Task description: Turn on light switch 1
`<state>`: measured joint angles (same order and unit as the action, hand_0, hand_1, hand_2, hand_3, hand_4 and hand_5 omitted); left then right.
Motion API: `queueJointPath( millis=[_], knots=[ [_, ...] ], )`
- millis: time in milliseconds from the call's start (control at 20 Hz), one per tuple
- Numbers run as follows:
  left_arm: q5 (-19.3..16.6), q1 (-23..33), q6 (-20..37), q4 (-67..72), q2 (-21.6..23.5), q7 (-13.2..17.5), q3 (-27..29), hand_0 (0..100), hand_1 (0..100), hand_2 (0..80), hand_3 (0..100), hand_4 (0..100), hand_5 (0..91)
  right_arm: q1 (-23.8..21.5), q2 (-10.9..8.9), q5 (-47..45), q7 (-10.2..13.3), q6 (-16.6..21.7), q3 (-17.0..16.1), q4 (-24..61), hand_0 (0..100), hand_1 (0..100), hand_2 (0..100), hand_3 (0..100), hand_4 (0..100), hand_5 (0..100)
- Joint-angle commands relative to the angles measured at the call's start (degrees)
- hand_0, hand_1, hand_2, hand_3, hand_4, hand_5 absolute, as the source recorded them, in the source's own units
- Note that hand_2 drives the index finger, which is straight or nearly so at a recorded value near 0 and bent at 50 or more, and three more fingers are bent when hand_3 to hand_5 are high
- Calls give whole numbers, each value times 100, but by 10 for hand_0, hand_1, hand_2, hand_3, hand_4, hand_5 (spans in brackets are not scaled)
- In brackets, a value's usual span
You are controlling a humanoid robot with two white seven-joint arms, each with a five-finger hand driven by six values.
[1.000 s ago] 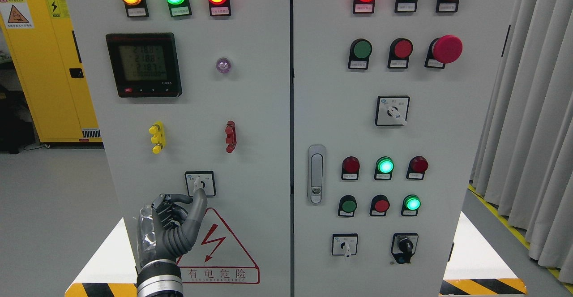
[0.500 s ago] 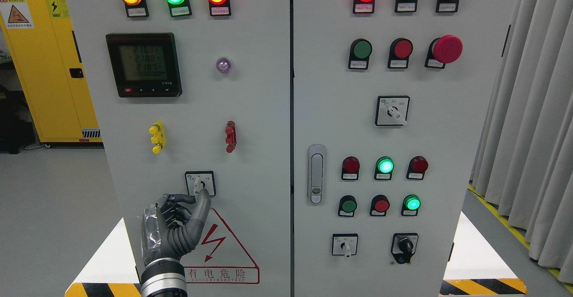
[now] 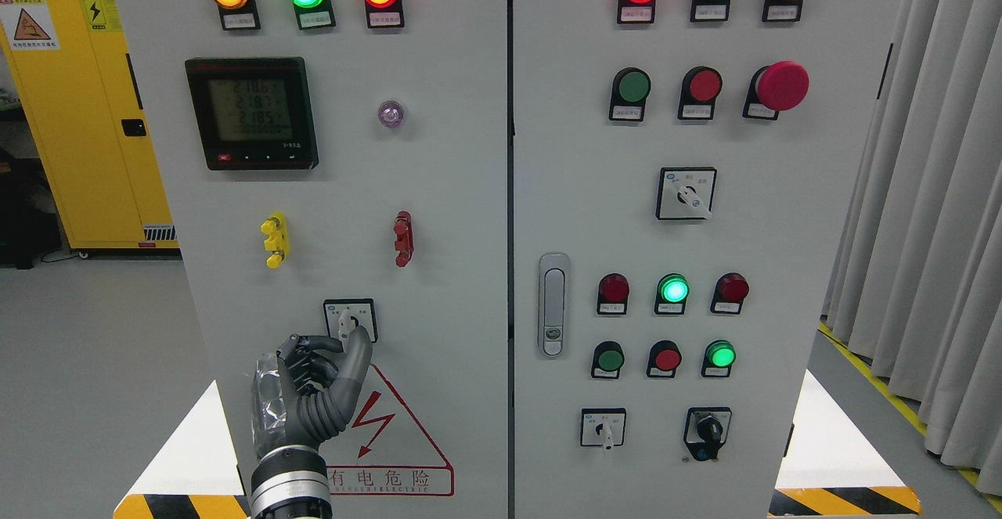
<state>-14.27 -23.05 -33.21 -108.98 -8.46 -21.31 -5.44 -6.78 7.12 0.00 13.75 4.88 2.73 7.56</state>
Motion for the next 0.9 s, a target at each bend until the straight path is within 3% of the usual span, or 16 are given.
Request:
queueJointPath(
  millis=[0, 850],
  knots=[
    [-6, -59, -2, 88, -7, 4, -10, 235, 627, 598, 922, 902, 880, 1, 0, -167, 5, -4, 0, 0, 0, 500, 40, 0, 0, 0],
    [-6, -139, -11, 220, -16, -75, -10, 267, 611, 600, 922, 900, 880, 1, 0, -167, -4, -4, 0, 0, 0, 500, 40, 0, 0, 0]
  ],
)
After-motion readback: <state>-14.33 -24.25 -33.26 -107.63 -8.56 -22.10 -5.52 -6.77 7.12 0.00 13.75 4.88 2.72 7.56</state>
